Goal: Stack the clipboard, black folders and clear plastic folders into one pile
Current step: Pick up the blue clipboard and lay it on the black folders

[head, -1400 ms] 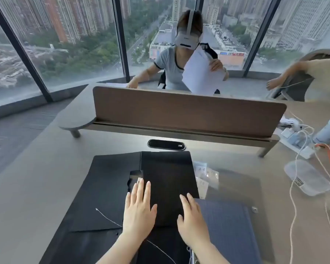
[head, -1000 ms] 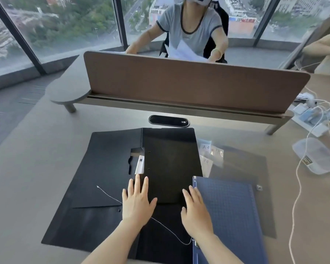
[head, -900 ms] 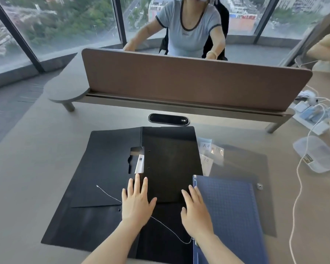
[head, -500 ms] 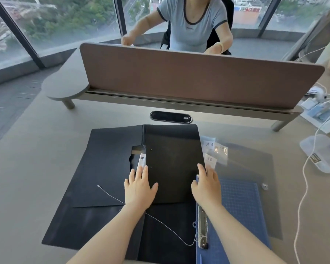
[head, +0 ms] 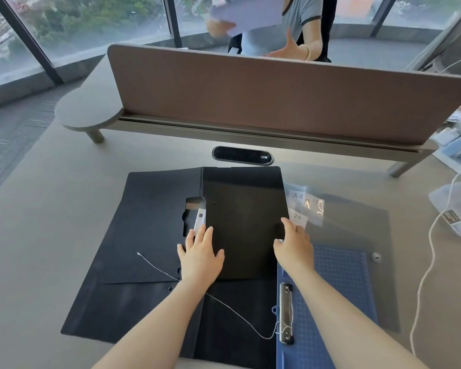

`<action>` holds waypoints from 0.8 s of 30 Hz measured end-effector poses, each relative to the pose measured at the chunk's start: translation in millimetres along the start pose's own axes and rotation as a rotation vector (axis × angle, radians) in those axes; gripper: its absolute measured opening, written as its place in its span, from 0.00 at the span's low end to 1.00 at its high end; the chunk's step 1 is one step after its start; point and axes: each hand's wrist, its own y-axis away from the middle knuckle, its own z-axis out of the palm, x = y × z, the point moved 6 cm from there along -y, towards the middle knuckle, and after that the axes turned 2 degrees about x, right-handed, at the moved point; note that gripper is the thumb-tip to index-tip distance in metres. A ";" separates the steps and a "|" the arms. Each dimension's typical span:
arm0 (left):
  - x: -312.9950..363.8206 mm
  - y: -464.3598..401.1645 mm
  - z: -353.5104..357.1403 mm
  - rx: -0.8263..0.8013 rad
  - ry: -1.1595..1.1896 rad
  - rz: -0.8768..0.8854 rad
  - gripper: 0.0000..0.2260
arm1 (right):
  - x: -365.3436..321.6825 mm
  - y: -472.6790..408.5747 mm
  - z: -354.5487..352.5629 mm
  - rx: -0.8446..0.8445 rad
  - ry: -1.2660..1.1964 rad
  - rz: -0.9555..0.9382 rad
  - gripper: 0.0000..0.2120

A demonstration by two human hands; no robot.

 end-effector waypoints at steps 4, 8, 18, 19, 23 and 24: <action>3.4 4.2 -0.5 0.003 -0.029 0.017 0.30 | 8.6 1.8 -3.9 -0.016 0.017 -0.042 0.27; 17.1 13.8 -1.1 0.054 -0.065 0.069 0.29 | 24.2 7.7 -10.8 -0.020 0.194 -0.091 0.25; 88.3 56.4 41.1 -0.089 0.164 0.215 0.20 | 90.9 39.4 -34.1 0.058 0.177 0.139 0.27; 92.8 59.2 46.6 -0.123 0.200 0.182 0.21 | 101.0 43.7 -37.1 0.062 0.189 0.191 0.29; 103.6 64.6 62.9 -0.197 0.337 0.026 0.22 | 134.7 55.7 -42.4 0.027 0.126 0.396 0.35; 105.3 64.7 65.5 -0.206 0.371 -0.018 0.21 | 140.8 57.3 -42.4 0.016 0.089 0.431 0.36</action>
